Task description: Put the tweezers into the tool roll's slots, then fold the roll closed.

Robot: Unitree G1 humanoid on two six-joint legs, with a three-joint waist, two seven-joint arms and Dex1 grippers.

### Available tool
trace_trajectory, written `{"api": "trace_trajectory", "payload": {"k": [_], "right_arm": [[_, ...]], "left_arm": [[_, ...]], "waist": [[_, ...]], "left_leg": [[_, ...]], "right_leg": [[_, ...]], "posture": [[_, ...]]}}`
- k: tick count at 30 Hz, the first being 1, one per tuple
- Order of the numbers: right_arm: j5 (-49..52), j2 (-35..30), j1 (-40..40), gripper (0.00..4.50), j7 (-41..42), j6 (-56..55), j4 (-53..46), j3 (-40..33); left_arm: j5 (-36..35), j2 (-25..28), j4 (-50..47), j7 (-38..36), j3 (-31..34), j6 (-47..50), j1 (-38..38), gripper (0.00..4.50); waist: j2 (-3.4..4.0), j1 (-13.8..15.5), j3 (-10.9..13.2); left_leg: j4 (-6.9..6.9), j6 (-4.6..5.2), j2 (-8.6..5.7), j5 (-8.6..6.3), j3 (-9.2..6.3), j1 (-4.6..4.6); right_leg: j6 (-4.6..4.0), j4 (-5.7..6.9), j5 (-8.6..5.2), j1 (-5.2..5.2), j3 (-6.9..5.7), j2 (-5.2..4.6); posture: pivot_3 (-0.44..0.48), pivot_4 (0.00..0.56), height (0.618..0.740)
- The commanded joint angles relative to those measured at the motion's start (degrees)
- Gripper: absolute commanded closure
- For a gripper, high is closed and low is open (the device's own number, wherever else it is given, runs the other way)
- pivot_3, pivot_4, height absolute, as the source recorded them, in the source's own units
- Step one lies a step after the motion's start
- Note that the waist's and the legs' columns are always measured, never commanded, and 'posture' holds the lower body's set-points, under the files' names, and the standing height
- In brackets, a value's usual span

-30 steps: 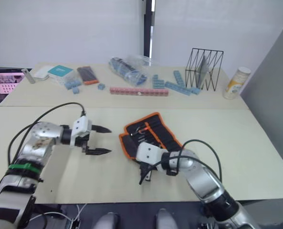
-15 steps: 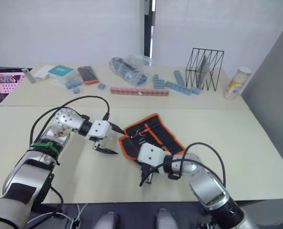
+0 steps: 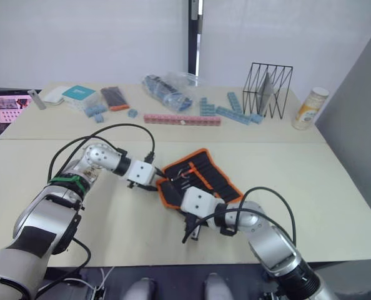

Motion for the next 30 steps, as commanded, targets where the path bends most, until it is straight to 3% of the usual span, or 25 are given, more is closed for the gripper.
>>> {"api": "trace_trajectory", "payload": {"k": [1,3,6,10,16,20,23,30], "right_arm": [[0.4,0.5,0.2,4.5,-1.1,0.8,-1.7,-1.2],[-0.2,0.3,0.4,4.5,-1.9,1.4,-1.4,-1.3],[-2.1,-0.7,0.5,4.5,-2.8,0.7,0.5,-0.9],[-6.5,-3.2,-1.2,4.5,-1.8,-4.4,7.5,1.8],[-9.7,-1.1,-7.4,4.5,-3.2,-11.0,18.2,2.5],[-12.2,1.3,-13.7,4.5,-4.4,-17.5,28.2,3.2],[-10.9,2.1,-15.3,4.5,-2.5,-19.6,30.5,2.8],[-1.0,-0.8,-9.5,4.5,7.4,-14.6,19.4,-0.6]], "left_arm": [[-0.9,-0.8,0.7,0.0,1.0,-1.3,-1.9,3.84],[0.1,-0.1,0.9,0.9,0.7,-1.5,-2.1,4.48],[1.9,1.0,1.2,3.0,0.2,-1.2,-2.3,4.48],[-2.8,2.6,0.1,-3.0,3.1,1.2,-1.0,4.48],[-6.9,6.8,-4.6,-7.7,5.8,5.6,3.1,4.48],[-16.2,9.8,-17.3,-17.3,8.9,18.8,11.5,4.48],[-19.9,12.5,-29.4,-19.0,9.7,27.4,18.8,4.48],[-24.8,16.5,-47.6,-15.1,12.4,41.2,29.7,4.48]], "waist": [[0.0,0.0,0.0],[0.0,0.0,0.0],[0.0,-0.1,0.0],[0.0,-0.1,0.0],[0.01,-0.9,0.0],[0.03,-1.6,0.0],[0.06,-1.7,0.0],[0.09,-1.1,0.1]], "left_leg": [[0.0,0.0,0.0,0.0,0.0,0.0],[0.0,0.0,0.0,0.0,0.0,0.01],[0.0,0.0,0.0,0.0,0.0,0.01],[0.02,0.0,0.0,0.0,0.01,0.06],[0.01,0.0,0.02,0.0,-0.01,0.1],[0.01,0.01,0.02,0.01,-0.01,0.13],[-0.01,0.01,0.04,0.01,-0.04,0.13],[-0.02,0.05,0.04,-0.02,-0.07,0.12]], "right_leg": [[0.0,0.0,0.0,0.0,0.0,0.0],[0.0,0.02,0.0,0.0,0.0,0.0],[0.0,0.02,0.0,0.0,0.0,0.0],[0.0,0.02,0.0,0.04,0.0,0.0],[0.0,0.1,0.0,0.04,0.01,0.03],[0.0,0.16,0.01,0.05,0.02,0.03],[-0.01,0.17,0.0,0.04,0.02,0.04],[-0.01,0.15,-0.03,0.07,0.0,0.02]], "posture": [[0.0,0.15,0.737],[0.0,0.15,0.737],[0.0,0.15,0.737],[0.0,0.15,0.737],[0.0,0.15,0.737],[0.0,0.15,0.737],[0.0,0.15,0.737],[0.0,0.15,0.737]]}}
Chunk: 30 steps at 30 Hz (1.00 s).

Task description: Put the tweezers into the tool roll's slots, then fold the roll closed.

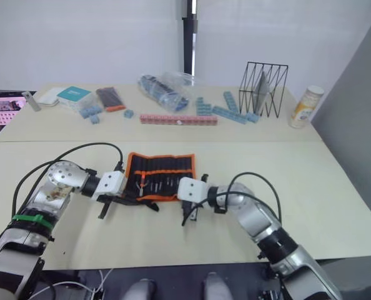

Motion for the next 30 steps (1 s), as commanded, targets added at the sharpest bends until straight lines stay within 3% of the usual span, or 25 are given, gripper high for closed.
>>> {"api": "trace_trajectory", "payload": {"k": [1,6,15,30], "right_arm": [[4.9,-3.3,3.2,4.5,3.5,5.1,-6.2,-5.0],[9.0,-5.1,6.2,4.5,5.4,9.9,-10.7,-7.3],[14.3,-7.0,9.2,4.5,5.9,17.1,-16.1,-8.1],[14.6,-3.7,3.3,4.5,0.0,20.2,-6.4,-10.2]], "left_arm": [[-4.1,2.9,-7.8,0.0,3.2,5.9,3.1,4.48],[-6.1,4.3,-11.5,3.3,5.4,12.2,5.6,4.48],[-2.8,3.3,-4.9,10.1,3.7,14.5,3.1,4.48],[-7.0,0.5,-3.6,11.6,3.7,25.7,-1.9,4.48]], "waist": [[0.01,0.2,0.0],[0.02,0.3,0.0],[0.02,1.1,0.0],[0.02,1.1,0.0]], "left_leg": [[0.02,0.0,0.0,0.0,0.0,0.02],[0.06,0.01,0.01,0.01,0.01,0.12],[0.12,0.05,0.0,0.03,0.03,0.09],[0.36,0.05,0.0,0.03,0.02,-0.01]], "right_leg": [[0.0,0.0,0.0,0.02,0.0,0.0],[-0.04,0.07,-0.01,0.05,0.0,0.01],[-0.06,0.04,0.0,0.05,0.0,0.02],[-0.03,0.07,0.03,0.05,0.0,0.02]], "posture": [[0.0,0.15,0.737],[0.0,0.15,0.737],[0.0,0.15,0.737],[0.0,0.15,0.737]]}}
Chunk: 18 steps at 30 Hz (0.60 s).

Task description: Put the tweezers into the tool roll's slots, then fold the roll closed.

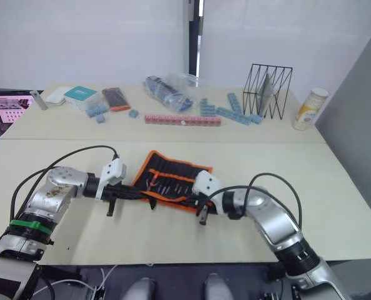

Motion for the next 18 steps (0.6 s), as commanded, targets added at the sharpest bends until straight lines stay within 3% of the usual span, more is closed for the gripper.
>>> {"api": "trace_trajectory", "payload": {"k": [1,18], "right_arm": [[-0.6,0.0,-1.0,4.5,-1.9,2.6,3.6,-2.8],[-0.3,2.5,-1.2,4.5,-8.1,6.8,8.5,-5.2]], "left_arm": [[1.0,1.2,2.0,2.0,2.3,2.4,-2.3,4.48],[1.6,-2.7,6.0,3.9,2.0,8.6,-5.9,4.48]], "waist": [[0.0,0.0,0.0],[0.01,0.0,0.0]], "left_leg": [[0.01,0.0,0.0,0.0,0.0,0.0],[0.16,0.0,-0.02,0.0,-0.01,-0.09]], "right_leg": [[0.0,0.0,0.0,0.0,0.0,0.0],[0.05,0.01,0.04,0.01,0.01,0.0]], "posture": [[0.0,0.15,0.737],[0.0,0.15,0.737]]}}
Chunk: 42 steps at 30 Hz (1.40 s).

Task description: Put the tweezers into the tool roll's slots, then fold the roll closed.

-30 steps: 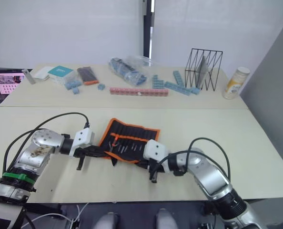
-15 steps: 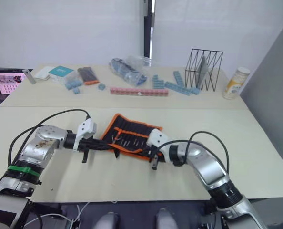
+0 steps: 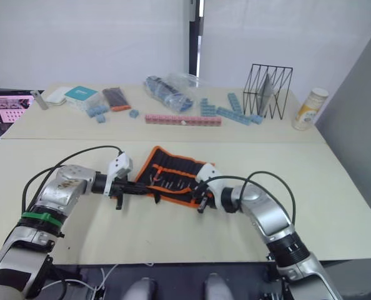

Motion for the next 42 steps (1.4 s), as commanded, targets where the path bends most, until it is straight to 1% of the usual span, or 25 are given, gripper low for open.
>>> {"api": "trace_trajectory", "payload": {"k": [1,4,9,12,17,18,20,22,25,26,28,29,30,31,34,35,39,42], "right_arm": [[-1.3,-1.6,0.8,4.5,-1.8,1.4,1.7,-3.0],[-1.7,-1.3,0.5,4.5,-2.5,1.5,2.5,-2.6],[-0.7,0.0,-0.1,4.5,-3.5,2.9,3.2,-3.4],[0.1,-0.1,0.4,4.5,-2.9,2.7,2.0,-4.8],[5.3,-0.3,1.9,2.89,0.7,-0.4,-2.9,-10.3],[5.8,-0.3,2.2,2.56,1.0,-1.1,-4.0,-11.0],[7.6,0.3,2.4,1.92,0.9,-0.9,-6.1,-13.1],[9.9,0.6,2.8,1.92,1.1,0.4,-8.3,-14.3],[12.1,1.2,3.5,1.92,0.5,1.2,-11.1,-15.0],[12.8,1.8,3.8,1.9,0.0,1.4,-11.8,-15.2],[13.4,2.8,4.2,2.43,-0.9,1.8,-12.7,-15.1],[12.6,3.1,4.5,2.74,-1.4,1.6,-12.8,-14.2],[11.0,3.3,4.8,2.99,-2.0,0.9,-12.6,-12.6],[9.6,3.7,5.0,3.42,-2.8,0.3,-12.2,-11.1],[4.1,3.7,5.3,4.44,-4.6,-1.8,-9.9,-6.2],[2.6,4.1,5.2,4.5,-5.6,-2.3,-8.9,-5.0],[-1.2,6.4,4.6,4.5,-8.6,-3.6,-5.1,-2.5],[-3.5,8.1,3.8,4.5,-10.0,-4.7,-2.2,-1.6]], "left_arm": [[0.1,1.3,0.6,1.1,2.6,0.4,-1.8,4.48],[-0.3,0.9,0.9,1.4,3.0,1.9,-2.6,4.48],[-0.8,1.0,1.1,2.0,4.0,3.8,-3.6,2.92],[-1.6,1.5,0.4,2.3,6.1,4.0,-3.8,1.93],[-5.8,2.2,-2.6,1.6,10.4,6.9,-3.9,0.26],[-6.5,2.2,-3.4,1.4,11.1,7.2,-3.6,0.0],[-7.4,2.1,-4.9,1.7,12.0,7.4,-2.9,0.0],[-8.2,1.6,-6.9,2.2,12.3,7.5,-1.8,0.0],[-10.9,0.6,-12.7,1.9,12.4,9.7,0.9,0.0],[-11.4,0.1,-14.6,2.3,12.3,9.9,2.1,0.26],[-11.7,-0.7,-16.8,3.0,11.9,10.1,3.6,0.82],[-11.2,-1.1,-17.5,3.5,11.3,9.6,4.3,1.18],[-10.4,-1.8,-17.6,4.5,10.7,8.7,4.8,1.44],[-9.6,-2.5,-17.5,5.7,10.3,8.1,5.1,1.83],[-6.5,-4.2,-15.9,8.1,8.1,4.7,5.7,2.83],[-5.8,-4.7,-15.8,8.6,7.3,4.1,5.9,3.15],[-2.7,-6.9,-13.1,10.8,4.6,0.6,6.2,4.45],[-0.7,-8.9,-11.0,13.0,3.0,-0.9,5.5,4.48]], "waist": [[0.0,0.0,0.0],[0.0,0.0,0.0],[0.01,0.0,0.0],[0.01,0.1,0.0],[0.03,0.0,0.0],[0.04,-0.1,0.0],[0.06,-0.2,0.0],[0.07,-0.2,0.0],[0.07,-0.2,0.0],[0.07,-0.2,0.0],[0.07,-0.1,0.0],[0.07,-0.1,0.0],[0.08,-0.1,0.0],[0.08,-0.1,0.0],[0.08,0.0,0.0],[0.08,0.0,0.0],[0.08,0.0,0.0],[0.08,0.0,0.0]], "left_leg": [[0.0,0.0,0.0,0.0,0.0,0.0],[-0.01,0.0,0.0,0.0,0.0,0.0],[0.03,0.0,-0.01,0.0,-0.01,0.0],[0.03,0.0,-0.02,0.0,-0.02,0.01],[0.04,0.0,-0.02,0.0,-0.04,-0.06],[0.03,0.0,-0.02,0.0,-0.04,-0.06],[0.01,0.0,-0.02,0.0,-0.04,-0.05],[0.0,0.0,-0.01,0.0,-0.04,-0.03],[0.0,0.0,-0.01,0.0,-0.04,-0.02],[0.0,0.0,-0.01,0.0,-0.04,-0.02],[0.0,0.0,-0.01,0.0,-0.04,-0.03],[0.01,0.0,-0.01,0.0,-0.04,-0.03],[0.01,0.0,-0.01,0.0,-0.04,-0.03],[0.03,0.0,-0.01,0.0,-0.04,-0.01],[0.08,0.0,-0.01,0.0,-0.03,0.01],[0.09,0.0,-0.01,0.0,-0.03,0.0],[0.08,0.0,-0.01,0.0,-0.01,0.0],[0.08,0.0,-0.01,0.0,-0.01,-0.02]], "right_leg": [[0.0,0.0,0.0,0.0,0.0,0.0],[0.0,0.01,0.0,0.0,0.0,0.0],[0.02,-0.01,0.01,0.01,0.01,-0.01],[0.03,-0.02,0.02,0.05,0.01,-0.01],[0.04,-0.04,0.02,0.01,0.01,0.0],[0.04,-0.04,0.02,0.01,0.0,0.0],[0.04,-0.03,0.02,0.0,0.0,0.0],[0.04,-0.03,0.02,0.01,0.0,0.01],[0.04,-0.03,0.02,0.03,0.01,0.0],[0.04,-0.04,0.02,0.03,0.01,0.0],[0.04,-0.04,0.02,0.02,0.01,0.0],[0.04,-0.03,0.02,0.02,0.01,0.0],[0.04,-0.03,0.02,0.02,0.01,0.0],[0.04,-0.04,0.02,0.04,0.01,0.0],[-0.01,-0.05,0.03,0.05,0.01,0.0],[-0.02,-0.06,0.04,0.05,0.01,0.0],[-0.01,-0.07,0.05,0.04,0.02,0.0],[0.01,-0.07,0.07,0.03,0.02,0.0]], "posture": [[0.0,0.15,0.737],[0.0,0.15,0.737],[0.0,0.15,0.737],[0.0,0.15,0.737],[0.0,0.15,0.737],[0.0,0.15,0.737],[0.0,0.15,0.737],[0.0,0.15,0.737],[0.0,0.15,0.737],[0.0,0.15,0.737],[0.0,0.15,0.737],[0.0,0.15,0.737],[0.0,0.15,0.737],[0.0,0.15,0.737],[0.0,0.15,0.737],[0.0,0.15,0.737],[0.0,0.15,0.737],[0.0,0.15,0.737]]}}
